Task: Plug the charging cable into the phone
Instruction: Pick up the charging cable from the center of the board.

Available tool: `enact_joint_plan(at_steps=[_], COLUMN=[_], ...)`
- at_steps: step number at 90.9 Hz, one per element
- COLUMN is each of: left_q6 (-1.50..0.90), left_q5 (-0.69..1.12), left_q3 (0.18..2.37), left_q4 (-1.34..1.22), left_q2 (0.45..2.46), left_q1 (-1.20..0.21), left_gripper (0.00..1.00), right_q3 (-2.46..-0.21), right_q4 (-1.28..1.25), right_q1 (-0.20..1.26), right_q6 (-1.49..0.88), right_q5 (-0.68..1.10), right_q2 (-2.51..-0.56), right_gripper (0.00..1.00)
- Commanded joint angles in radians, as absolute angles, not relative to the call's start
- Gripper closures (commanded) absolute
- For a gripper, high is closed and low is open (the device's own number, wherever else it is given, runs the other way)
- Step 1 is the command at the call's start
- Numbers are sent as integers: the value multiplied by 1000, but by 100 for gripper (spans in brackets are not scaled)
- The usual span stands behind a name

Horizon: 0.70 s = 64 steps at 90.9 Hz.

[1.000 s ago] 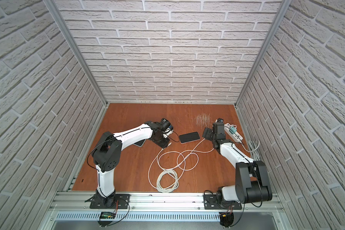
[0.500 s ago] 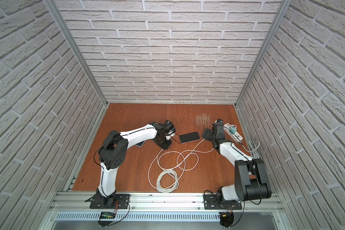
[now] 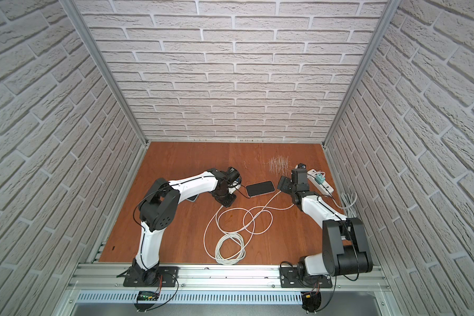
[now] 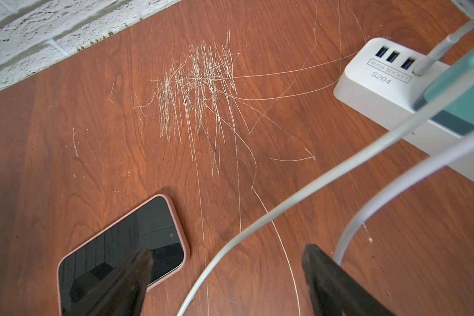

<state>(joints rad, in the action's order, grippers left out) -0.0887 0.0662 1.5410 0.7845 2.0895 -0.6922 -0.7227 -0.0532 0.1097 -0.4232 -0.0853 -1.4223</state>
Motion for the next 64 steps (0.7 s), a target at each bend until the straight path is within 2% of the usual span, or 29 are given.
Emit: enact_joint_plan(at_steps=[1,35,45,64], left_q6=[-80,-78,-70,-49], left_q5=[40,-29,-48,-95], left_q3=[1556,1562,1562,1547], left_q4=[801,804,778,729], left_q2=[2121,2129,2108,2034], left_q1=[-689,-701,-705,-713], left_gripper=[69,91,100,100], right_q3=[-728,-729,-729,-741], right_q4=[-77,-74,-71,-55], right_q1=[114,114,114,114], right_q6=[-436,-434,-433,-431], right_q5=[-87,-89,-90,-85], right_q2=[-1423,-1420,-1419,-1420], right_gripper=[9,9,9,9])
